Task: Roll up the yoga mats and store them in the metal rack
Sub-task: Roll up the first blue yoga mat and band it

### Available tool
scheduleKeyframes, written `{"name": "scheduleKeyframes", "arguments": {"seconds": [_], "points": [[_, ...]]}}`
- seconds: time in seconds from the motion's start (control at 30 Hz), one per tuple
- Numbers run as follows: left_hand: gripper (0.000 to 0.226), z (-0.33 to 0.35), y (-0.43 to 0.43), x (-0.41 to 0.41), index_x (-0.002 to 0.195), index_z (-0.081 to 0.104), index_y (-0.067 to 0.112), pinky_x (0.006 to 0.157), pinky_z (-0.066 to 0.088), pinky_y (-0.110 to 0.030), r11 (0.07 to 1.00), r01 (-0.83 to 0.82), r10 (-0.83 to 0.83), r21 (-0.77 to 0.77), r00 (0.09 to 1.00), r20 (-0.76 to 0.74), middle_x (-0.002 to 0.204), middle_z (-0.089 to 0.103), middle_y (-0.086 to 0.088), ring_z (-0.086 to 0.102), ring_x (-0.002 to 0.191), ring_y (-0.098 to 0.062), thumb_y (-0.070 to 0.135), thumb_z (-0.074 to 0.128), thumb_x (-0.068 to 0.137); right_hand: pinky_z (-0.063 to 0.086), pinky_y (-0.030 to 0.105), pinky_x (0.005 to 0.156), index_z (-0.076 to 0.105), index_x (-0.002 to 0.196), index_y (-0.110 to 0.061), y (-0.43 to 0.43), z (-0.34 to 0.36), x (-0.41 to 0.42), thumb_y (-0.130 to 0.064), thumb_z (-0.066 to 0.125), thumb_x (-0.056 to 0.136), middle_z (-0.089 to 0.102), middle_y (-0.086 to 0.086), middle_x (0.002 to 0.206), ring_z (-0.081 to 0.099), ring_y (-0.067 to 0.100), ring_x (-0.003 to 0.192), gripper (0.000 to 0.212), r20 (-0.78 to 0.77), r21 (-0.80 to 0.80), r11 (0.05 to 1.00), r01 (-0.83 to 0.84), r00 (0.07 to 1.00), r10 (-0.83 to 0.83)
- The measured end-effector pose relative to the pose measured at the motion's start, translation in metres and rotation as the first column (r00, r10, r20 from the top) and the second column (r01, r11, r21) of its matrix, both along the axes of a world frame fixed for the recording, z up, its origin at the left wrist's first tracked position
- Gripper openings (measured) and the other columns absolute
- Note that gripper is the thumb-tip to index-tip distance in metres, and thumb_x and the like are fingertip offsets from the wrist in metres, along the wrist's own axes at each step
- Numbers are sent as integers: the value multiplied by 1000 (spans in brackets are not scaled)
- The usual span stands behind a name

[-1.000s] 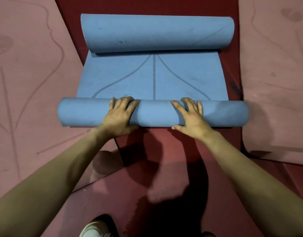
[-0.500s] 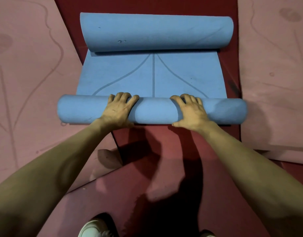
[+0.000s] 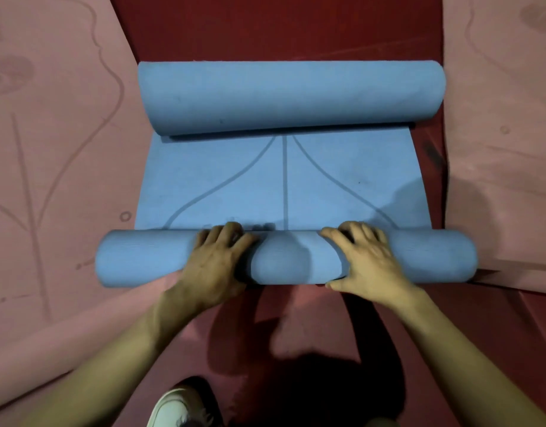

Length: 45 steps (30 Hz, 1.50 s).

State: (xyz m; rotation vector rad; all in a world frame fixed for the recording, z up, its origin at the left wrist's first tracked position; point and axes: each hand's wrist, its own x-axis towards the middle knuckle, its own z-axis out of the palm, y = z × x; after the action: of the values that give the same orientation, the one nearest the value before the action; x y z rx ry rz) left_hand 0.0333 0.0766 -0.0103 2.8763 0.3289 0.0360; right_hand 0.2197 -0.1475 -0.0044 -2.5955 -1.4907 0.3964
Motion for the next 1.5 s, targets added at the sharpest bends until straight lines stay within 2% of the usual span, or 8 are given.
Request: {"name": "scheduleKeyframes", "arguments": {"seconds": [0.23, 0.4, 0.63, 0.8, 1.0, 1.1, 1.23, 1.5], "points": [[95, -4, -24, -15, 134, 51, 16, 87, 32, -45, 988, -91, 74, 123, 988, 135, 107, 51, -15, 41, 95, -31, 43, 88, 51, 20, 56, 109, 36, 142, -28, -18, -17, -29, -41, 75, 66, 34, 12, 128, 31, 31, 122, 87, 112, 223, 975, 23, 993, -49], [66, -1, -18, -9, 122, 47, 14, 88, 32, -40, 992, -98, 83, 74, 979, 184, 108, 60, -16, 46, 99, -30, 40, 68, 65, 9, 50, 115, 43, 125, -21, -15, -20, -24, -37, 68, 77, 43, 10, 138, 34, 27, 133, 57, 38, 296, 952, 83, 994, -99], [55, 1, -9, 3, 120, 62, 11, 94, 30, -45, 983, -174, 164, 61, 977, 137, 118, 54, -22, 42, 106, -33, 39, 50, 75, 39, 61, 97, 48, 135, -25, -5, -17, -24, -31, 71, 81, 33, 15, 126, 30, 35, 117, 59, 72, 317, 925, 212, 967, -246], [53, 5, -2, 6, 128, 58, 14, 88, 31, -43, 980, -175, 163, 97, 979, 126, 113, 53, -14, 42, 98, -30, 38, 48, 81, 37, 58, 101, 42, 137, -16, 5, -16, -14, -34, 55, 86, 40, 19, 127, 33, 34, 115, 55, 50, 287, 932, 221, 968, -245], [34, 3, 13, 26, 100, 62, 10, 84, 39, -41, 977, -212, 215, -33, 962, 167, 103, 60, -11, 56, 92, -35, 37, 46, 86, 38, 58, 99, 59, 117, -13, 22, -11, 7, -39, 46, 86, 51, 22, 120, 36, 29, 110, 42, 39, 329, 920, 214, 970, -239], [34, 2, 15, 33, 98, 66, 11, 86, 38, -44, 951, -306, 309, -43, 932, 192, 105, 58, -14, 55, 91, -34, 38, 47, 87, 40, 51, 95, 65, 113, -17, 31, -12, 10, -33, 58, 86, 49, 23, 117, 39, 35, 109, 32, 31, 361, 883, 301, 942, -334], [40, 5, 15, 43, 98, 69, 10, 80, 41, -45, 935, -354, 349, -12, 915, 203, 97, 56, -14, 54, 86, -36, 40, 44, 88, 45, 47, 84, 67, 112, -21, 40, -11, 14, -40, 45, 88, 53, 17, 104, 37, 28, 97, 38, 158, 367, 879, 305, 910, -382], [66, -12, 42, 46, 124, 59, 4, 104, 26, -47, 958, -229, 263, -173, 942, 210, 118, 57, -15, 51, 113, -32, 56, 47, 86, 30, 42, 106, 49, 129, -1, 57, -5, 40, -46, 44, 93, 52, 18, 125, 43, 36, 117, 58, -63, 319, 882, 347, 936, -346]]}}
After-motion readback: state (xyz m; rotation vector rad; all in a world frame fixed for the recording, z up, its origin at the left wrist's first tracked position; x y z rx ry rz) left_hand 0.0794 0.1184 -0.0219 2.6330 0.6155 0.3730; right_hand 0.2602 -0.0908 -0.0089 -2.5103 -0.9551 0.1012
